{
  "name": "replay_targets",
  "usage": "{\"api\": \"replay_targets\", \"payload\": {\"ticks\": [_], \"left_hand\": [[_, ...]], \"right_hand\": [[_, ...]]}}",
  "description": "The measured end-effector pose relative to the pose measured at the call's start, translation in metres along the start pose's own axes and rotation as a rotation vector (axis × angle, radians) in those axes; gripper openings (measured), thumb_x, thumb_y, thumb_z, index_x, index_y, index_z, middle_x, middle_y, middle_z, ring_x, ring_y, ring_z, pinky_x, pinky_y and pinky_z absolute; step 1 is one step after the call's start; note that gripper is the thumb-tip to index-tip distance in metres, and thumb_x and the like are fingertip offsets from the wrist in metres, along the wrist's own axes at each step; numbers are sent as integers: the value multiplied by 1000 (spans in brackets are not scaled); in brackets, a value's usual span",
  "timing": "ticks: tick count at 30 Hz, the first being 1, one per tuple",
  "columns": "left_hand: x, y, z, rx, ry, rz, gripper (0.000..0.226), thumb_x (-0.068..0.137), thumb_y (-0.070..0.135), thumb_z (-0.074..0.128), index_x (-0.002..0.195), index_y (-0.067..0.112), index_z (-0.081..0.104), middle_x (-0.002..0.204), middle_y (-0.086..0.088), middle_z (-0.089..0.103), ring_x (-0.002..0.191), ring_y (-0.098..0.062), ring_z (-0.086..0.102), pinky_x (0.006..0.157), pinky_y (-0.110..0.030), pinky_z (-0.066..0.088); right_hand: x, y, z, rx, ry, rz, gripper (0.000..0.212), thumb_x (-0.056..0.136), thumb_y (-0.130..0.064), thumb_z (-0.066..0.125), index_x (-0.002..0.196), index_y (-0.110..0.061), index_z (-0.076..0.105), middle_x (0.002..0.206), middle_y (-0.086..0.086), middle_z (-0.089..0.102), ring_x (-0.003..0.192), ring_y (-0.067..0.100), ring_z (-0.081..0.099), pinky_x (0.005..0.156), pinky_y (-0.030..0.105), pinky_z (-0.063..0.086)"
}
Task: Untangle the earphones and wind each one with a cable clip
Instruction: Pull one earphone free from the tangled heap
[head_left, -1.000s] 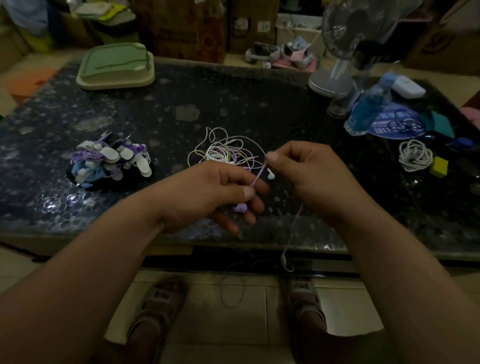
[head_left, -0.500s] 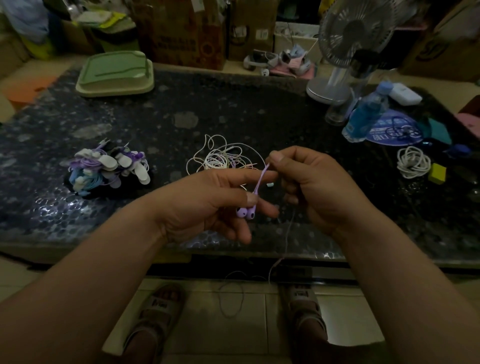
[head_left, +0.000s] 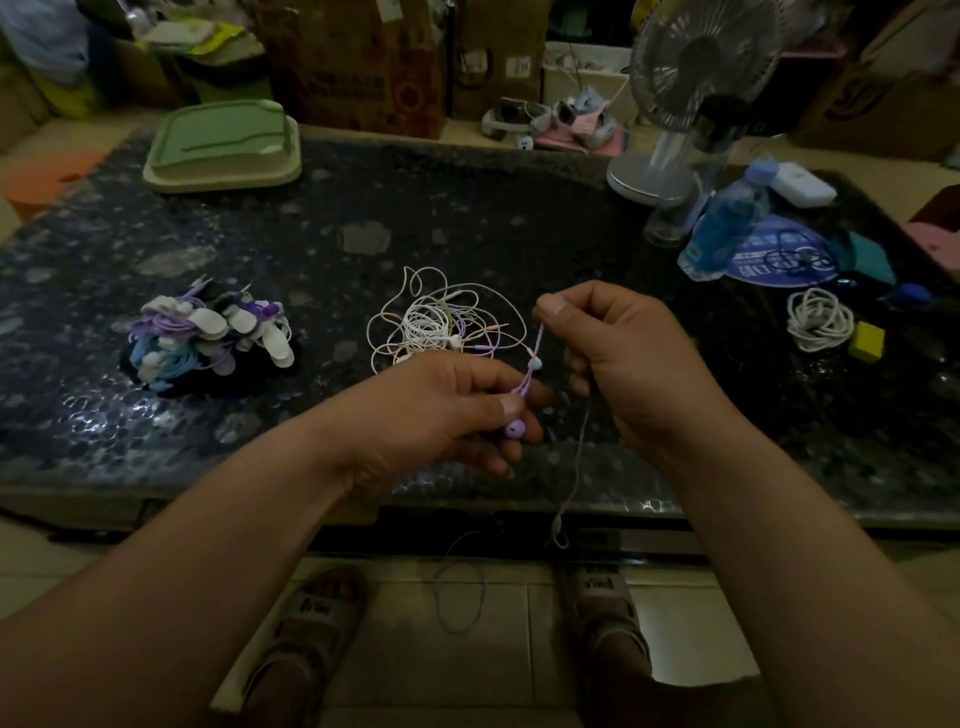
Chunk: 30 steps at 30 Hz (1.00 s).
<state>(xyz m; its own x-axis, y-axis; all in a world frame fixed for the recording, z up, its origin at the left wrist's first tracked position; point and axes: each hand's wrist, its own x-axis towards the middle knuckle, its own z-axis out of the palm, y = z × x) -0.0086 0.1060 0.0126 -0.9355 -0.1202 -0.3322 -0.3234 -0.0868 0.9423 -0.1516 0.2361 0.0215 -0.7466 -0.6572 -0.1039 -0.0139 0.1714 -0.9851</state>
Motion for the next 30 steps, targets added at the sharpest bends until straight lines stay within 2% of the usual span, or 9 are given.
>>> {"api": "replay_targets", "payload": {"ticks": [6, 11, 14, 17, 19, 21, 25, 27, 30], "left_hand": [[-1, 1, 8, -8, -35, 55, 27, 108, 7, 48, 125, 11, 68, 85, 0, 65, 82, -15, 62, 74, -27, 59], [-2, 5, 8, -153, -26, 170, 35, 105, 6, 50, 131, 19, 69, 106, -4, 73, 80, -12, 61, 71, -25, 56], [-1, 6, 4, -185, 33, 204, 39, 105, 3, 48, 135, 22, 65, 125, -4, 74, 79, -9, 62, 70, -23, 56], [1, 7, -1, -228, 69, 203, 44, 106, 1, 46, 145, 19, 55, 130, -1, 73, 78, -9, 61, 68, -22, 55], [1, 8, -4, -237, 73, 199, 46, 106, 2, 46, 149, 17, 50, 134, 0, 71, 77, -9, 60, 67, -21, 54], [0, 8, -6, -228, 82, 192, 48, 106, 1, 46, 151, 17, 48, 134, 1, 71, 76, -9, 61, 65, -20, 53], [-1, 9, -7, -194, 133, 184, 53, 105, -1, 46, 154, 21, 45, 122, 1, 76, 73, -10, 62, 63, -19, 52], [1, 9, -7, -158, 178, 181, 54, 105, -3, 47, 152, 24, 47, 126, 3, 75, 73, -10, 62, 63, -19, 52], [5, 3, -9, -47, 223, 179, 58, 103, -3, 52, 152, 28, 48, 137, 10, 69, 83, -12, 66, 71, -23, 54]], "right_hand": [[4, 6, 1, 0, 3, 10, 17, 101, -25, 66, 95, -11, 71, 53, -8, 49, 49, 8, 42, 49, 27, 38], [5, 10, 1, 103, -93, 111, 26, 103, -32, 62, 93, -10, 72, 72, 9, 60, 61, 19, 50, 57, 30, 42], [7, 14, 0, 107, -147, 180, 38, 106, -33, 56, 111, 1, 70, 77, 9, 54, 66, 20, 47, 61, 33, 39], [6, 17, 0, 116, -167, 225, 41, 108, -30, 51, 123, 6, 63, 89, 14, 53, 79, 30, 47, 69, 40, 41], [4, 14, 2, 134, -152, 234, 35, 107, -22, 50, 126, 3, 65, 78, 12, 52, 67, 24, 50, 62, 33, 42], [3, 13, 4, 105, -144, 226, 31, 106, -16, 48, 124, -4, 71, 73, 2, 55, 61, 11, 52, 56, 25, 41], [-1, 14, 6, 52, -193, 222, 30, 107, -18, 49, 120, -14, 75, 87, 7, 62, 70, 14, 55, 63, 27, 44], [-7, 16, 12, -31, -253, 196, 27, 108, -22, 51, 117, -15, 75, 87, 8, 64, 69, 13, 54, 62, 26, 44], [-14, 20, 23, -163, -326, 133, 23, 107, -24, 56, 98, -17, 76, 74, 0, 65, 62, 11, 52, 57, 28, 42]]}}
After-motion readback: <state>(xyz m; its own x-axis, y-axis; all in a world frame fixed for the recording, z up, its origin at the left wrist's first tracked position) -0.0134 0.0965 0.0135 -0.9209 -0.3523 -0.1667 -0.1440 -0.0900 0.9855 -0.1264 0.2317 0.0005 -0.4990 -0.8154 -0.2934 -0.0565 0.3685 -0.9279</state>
